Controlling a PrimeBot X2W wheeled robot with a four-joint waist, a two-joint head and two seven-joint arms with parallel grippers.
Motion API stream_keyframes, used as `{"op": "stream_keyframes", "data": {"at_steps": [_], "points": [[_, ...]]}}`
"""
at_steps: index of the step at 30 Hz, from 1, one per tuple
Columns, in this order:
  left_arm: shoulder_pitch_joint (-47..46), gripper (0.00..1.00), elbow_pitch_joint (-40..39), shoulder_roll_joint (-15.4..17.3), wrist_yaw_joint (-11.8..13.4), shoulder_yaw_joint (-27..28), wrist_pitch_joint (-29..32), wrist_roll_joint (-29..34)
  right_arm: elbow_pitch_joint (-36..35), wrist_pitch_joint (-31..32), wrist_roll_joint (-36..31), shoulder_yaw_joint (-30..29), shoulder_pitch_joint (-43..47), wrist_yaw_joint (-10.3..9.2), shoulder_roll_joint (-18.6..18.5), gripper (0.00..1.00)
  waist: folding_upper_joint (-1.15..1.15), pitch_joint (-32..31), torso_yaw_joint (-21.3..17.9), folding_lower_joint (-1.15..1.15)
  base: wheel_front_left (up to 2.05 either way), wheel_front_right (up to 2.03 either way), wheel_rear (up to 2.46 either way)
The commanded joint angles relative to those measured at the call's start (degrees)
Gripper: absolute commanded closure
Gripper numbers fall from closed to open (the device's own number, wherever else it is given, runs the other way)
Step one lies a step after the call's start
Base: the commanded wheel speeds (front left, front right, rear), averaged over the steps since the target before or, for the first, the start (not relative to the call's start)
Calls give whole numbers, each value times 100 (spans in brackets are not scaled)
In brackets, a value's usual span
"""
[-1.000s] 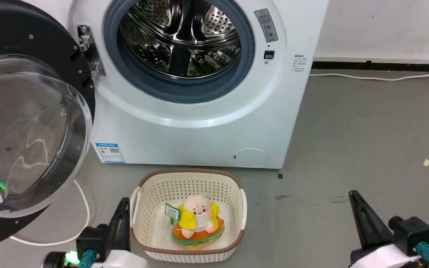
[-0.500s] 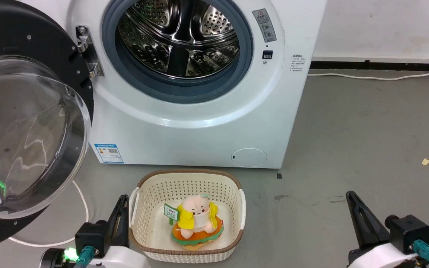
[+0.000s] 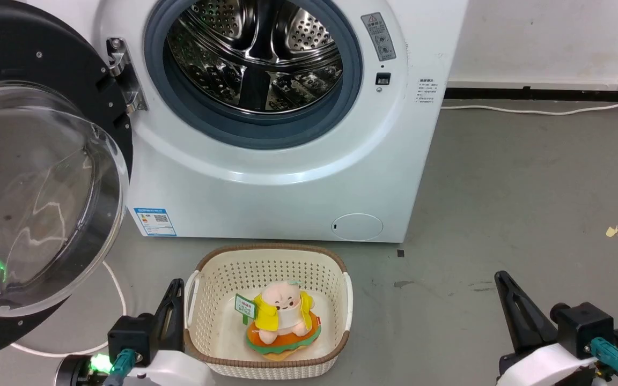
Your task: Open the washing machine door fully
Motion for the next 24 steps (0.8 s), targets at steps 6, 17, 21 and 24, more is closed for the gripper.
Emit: {"op": "stream_keyframes", "data": {"at_steps": [6,17,21,24], "points": [[-131,100,-48,-52,-62,90,100,108,7,91,-55,39,-96,4,25,100,0,-1,-13,0,0,0,0],[-169,100,-84,-114,-141,197,228,215,8,213,-74,77,-143,4,27,100,0,-3,-35,0,0,0,0],[-180,100,-94,-131,-162,226,263,245,8,247,-79,87,-156,4,28,100,0,-4,-41,0,0,0,0],[-194,100,-107,-153,-190,265,310,284,8,291,-85,101,-174,4,29,100,0,-5,-49,0,0,0,0]]}}
